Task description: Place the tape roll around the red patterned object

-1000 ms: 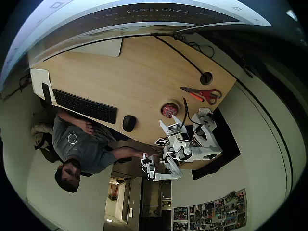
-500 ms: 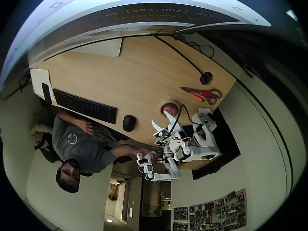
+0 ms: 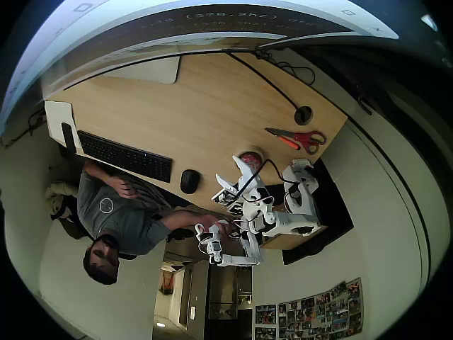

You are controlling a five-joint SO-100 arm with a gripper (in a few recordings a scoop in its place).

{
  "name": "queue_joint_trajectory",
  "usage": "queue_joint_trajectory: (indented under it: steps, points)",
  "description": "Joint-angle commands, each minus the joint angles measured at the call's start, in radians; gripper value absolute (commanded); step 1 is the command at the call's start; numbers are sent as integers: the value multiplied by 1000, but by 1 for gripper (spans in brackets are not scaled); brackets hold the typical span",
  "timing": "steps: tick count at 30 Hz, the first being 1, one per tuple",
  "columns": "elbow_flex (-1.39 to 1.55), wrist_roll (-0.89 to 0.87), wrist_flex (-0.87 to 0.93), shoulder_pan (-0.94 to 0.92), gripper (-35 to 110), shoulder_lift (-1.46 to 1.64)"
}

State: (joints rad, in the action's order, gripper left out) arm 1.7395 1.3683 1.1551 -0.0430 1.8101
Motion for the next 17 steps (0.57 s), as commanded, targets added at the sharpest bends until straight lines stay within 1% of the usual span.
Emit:
queue_joint_trajectory:
  steps: [1,17]
  points:
    - [-40,28,5,-12,37,25]
    - [-34,12,6,14,37,14]
